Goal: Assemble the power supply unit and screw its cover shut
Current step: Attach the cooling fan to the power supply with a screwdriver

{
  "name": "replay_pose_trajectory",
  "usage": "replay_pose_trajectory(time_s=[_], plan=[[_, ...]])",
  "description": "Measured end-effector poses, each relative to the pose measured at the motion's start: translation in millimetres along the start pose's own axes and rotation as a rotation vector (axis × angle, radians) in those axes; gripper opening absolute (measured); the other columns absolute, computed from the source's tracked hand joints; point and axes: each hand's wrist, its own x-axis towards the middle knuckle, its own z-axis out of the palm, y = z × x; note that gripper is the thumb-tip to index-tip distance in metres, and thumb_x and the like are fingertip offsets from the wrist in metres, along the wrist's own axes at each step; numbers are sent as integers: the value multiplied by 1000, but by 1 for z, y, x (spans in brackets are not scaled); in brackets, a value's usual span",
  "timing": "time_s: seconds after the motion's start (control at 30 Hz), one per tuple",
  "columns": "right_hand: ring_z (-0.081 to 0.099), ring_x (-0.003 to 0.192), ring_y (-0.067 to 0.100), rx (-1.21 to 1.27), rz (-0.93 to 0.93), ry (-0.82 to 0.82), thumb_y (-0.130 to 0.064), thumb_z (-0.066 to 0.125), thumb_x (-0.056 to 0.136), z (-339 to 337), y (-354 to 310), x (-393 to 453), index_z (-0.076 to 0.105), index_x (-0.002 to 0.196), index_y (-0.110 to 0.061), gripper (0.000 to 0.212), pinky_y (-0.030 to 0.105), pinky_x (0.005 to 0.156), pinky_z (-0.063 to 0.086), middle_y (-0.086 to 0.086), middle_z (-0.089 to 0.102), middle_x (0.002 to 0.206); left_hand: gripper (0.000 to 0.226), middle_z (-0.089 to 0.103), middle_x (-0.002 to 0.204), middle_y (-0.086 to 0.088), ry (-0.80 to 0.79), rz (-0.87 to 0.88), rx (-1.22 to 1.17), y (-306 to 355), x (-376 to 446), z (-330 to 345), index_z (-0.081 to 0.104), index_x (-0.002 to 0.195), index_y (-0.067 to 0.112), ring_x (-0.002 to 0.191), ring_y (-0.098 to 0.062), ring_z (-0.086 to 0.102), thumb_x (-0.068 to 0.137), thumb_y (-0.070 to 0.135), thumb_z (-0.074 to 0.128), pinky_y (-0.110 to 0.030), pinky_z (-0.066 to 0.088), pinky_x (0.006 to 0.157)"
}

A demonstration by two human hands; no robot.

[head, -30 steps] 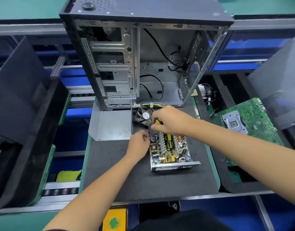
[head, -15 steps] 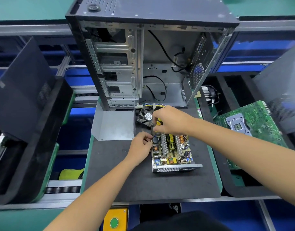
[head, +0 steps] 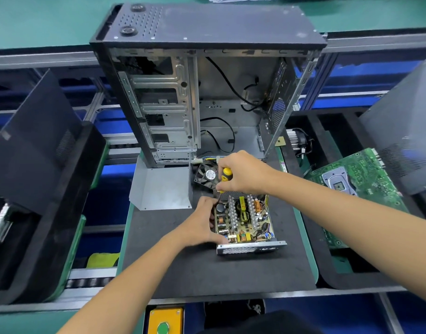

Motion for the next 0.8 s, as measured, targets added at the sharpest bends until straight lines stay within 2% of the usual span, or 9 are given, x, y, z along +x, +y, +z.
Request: replay_pose_trajectory(time_s=[0.13,0.2,0.3,0.4,0.53,0.6,0.7,0.8], plan=[[48,62,9,7,-2,25,-37,74,80,-1,1,-2,65,84,-12,26,25,51,38,-6,54,70,108,26,110,26,45,1,-23,-2,1,1,30,140,17,95,-2,45,54,42,92,-12,44,72],[49,62,13,18,-3,34,-33,74,79,-3,2,-3,62,80,-10,26,27,53,39,-1,57,71,104,27,112,27,63,10,-38,-2,0,1,35,139,19,93,-1,45,55,39,92,-9,42,74],[49,63,21,-3,-10,42,-25,73,78,-3,2,-4,57,75,-8,23,28,51,38,5,58,70,99,32,114,17,90,20,-68,-1,-1,-2,40,139,23,88,-1,43,55,34,92,-3,37,74],[53,65,24,-16,-3,51,-25,70,78,-3,2,-4,58,77,-8,21,30,51,40,5,59,70,96,33,117,7,92,18,-89,4,-1,-7,40,138,32,94,-1,40,56,37,91,-2,34,80],[56,67,26,-51,9,66,-30,65,83,-1,3,-2,58,80,-9,23,33,54,43,7,61,72,94,32,121,7,73,-26,-107,9,-2,-10,38,134,46,109,-6,39,56,40,91,-17,32,94],[52,64,25,-36,13,82,-33,62,85,1,4,-2,56,79,-8,27,32,52,39,7,59,70,90,35,121,5,65,-31,-118,10,-3,-9,38,127,51,106,-9,44,56,39,91,-16,36,88],[50,66,25,-4,1,73,-33,60,87,2,4,0,54,79,-8,28,34,55,37,6,56,75,88,38,122,3,65,-42,-134,12,-4,-8,38,126,49,100,-7,49,57,33,92,-9,39,77],[45,61,22,36,4,50,-31,61,87,4,5,1,54,79,-7,26,32,52,34,9,58,75,88,38,122,-1,64,-60,-182,14,-4,-9,40,127,44,98,-15,52,58,25,92,-13,44,80]])
